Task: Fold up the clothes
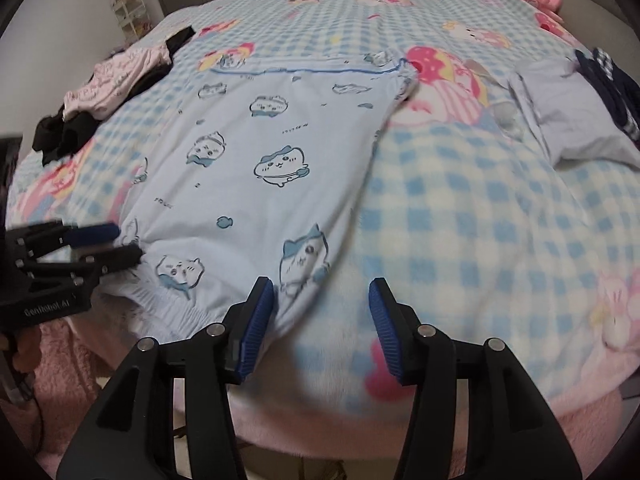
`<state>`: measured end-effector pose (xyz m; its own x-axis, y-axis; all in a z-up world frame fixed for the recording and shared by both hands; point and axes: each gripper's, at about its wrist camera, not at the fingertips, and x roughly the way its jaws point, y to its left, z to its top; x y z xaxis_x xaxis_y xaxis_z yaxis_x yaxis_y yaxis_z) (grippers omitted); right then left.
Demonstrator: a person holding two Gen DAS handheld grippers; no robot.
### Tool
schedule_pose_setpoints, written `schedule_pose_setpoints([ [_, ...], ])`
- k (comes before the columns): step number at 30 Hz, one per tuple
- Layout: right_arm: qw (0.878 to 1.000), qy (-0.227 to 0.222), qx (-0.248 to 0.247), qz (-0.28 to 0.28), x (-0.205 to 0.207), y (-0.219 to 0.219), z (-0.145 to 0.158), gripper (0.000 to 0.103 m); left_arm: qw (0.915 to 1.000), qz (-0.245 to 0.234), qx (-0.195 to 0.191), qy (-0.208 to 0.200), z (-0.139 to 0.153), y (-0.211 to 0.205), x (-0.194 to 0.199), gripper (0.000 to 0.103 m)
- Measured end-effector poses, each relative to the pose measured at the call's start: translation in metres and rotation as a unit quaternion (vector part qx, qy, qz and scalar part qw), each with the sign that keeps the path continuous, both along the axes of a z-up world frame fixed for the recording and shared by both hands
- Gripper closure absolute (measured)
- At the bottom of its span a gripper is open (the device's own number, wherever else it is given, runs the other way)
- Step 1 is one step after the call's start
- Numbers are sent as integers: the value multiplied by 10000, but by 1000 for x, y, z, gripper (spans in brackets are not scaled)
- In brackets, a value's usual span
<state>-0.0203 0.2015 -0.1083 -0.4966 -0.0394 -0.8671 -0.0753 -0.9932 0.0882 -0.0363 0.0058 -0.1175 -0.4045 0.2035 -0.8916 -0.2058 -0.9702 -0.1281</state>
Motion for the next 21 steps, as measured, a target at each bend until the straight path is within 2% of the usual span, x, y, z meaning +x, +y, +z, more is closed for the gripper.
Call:
schedule_pose_setpoints([
  [3, 9997, 212, -113, 42, 3, -7, 10, 52, 9985, 30, 541, 78, 7, -4, 8, 50],
  [5, 9994, 282, -119, 185, 1, -18, 12, 52, 9984, 60, 558, 94, 7, 6, 7, 50],
  [8, 9994, 110, 109, 303, 1, -28, 1, 52, 9999, -35, 119, 43, 2, 15, 5, 49],
  [12, 9993, -2, 123, 350, 10, -25, -7, 51, 9999, -10, 28, -140, -7, 12, 6, 45],
  [15, 9996, 13, -77, 259, 18, -14, -6, 48, 9996, 96, 216, -157, -6, 3, 9, 45],
  [21, 9983, 292, -508, -35, 23, 1, 1, 48, 9976, 309, 592, -192, -3, -15, 15, 46],
])
